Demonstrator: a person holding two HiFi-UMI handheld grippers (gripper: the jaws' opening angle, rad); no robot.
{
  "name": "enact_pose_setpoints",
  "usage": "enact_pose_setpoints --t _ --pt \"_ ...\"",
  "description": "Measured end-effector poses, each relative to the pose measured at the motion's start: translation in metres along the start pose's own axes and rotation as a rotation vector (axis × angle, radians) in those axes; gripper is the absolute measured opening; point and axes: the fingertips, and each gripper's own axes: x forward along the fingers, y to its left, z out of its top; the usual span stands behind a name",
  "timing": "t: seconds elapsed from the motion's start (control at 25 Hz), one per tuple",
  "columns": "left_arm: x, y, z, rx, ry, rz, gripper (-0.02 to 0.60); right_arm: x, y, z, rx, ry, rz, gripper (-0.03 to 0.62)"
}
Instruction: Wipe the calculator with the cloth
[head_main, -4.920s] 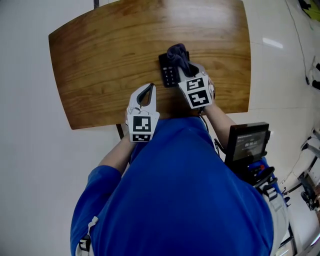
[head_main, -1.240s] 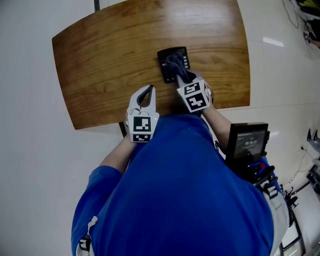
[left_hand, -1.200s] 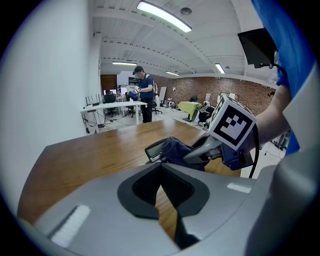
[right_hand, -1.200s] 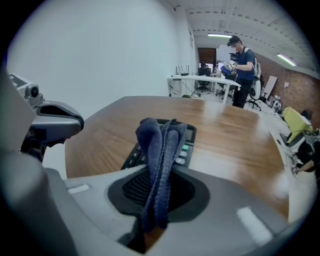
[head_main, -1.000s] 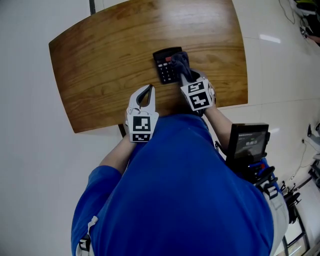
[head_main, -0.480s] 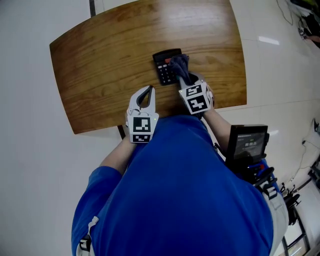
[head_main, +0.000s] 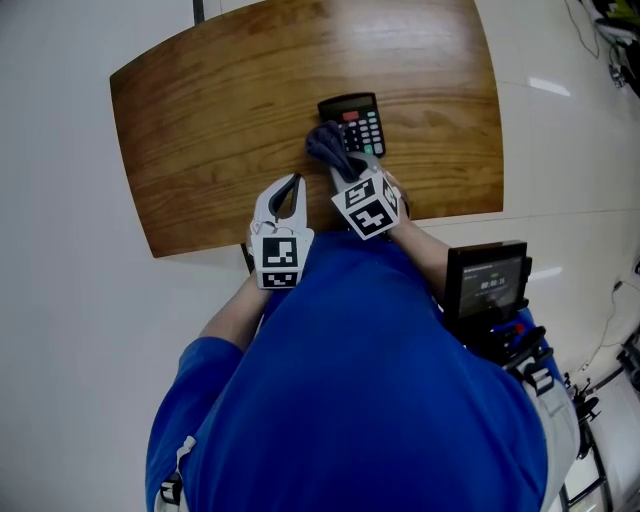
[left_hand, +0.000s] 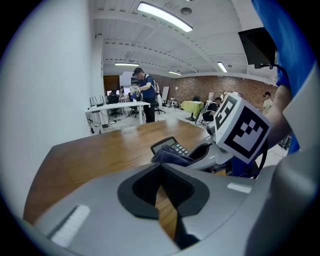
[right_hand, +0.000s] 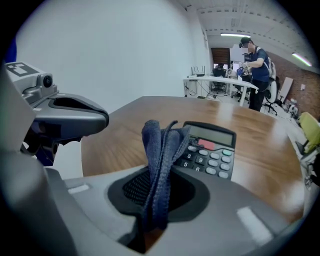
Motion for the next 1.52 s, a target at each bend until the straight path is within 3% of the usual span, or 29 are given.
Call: enact_pose_setpoints --t 0.96,1.52 --pt "0.035 -0.020 -0.001 0.076 -0.013 -0.096 0.007 -0.016 -0.098 -0.054 0.187 0.032 -0.208 0.072" --pt "0.041 -0.018 0.001 0.056 -0.012 -0.101 0.006 -0.016 -0.100 -0.054 0.192 0.044 -0.207 0.072"
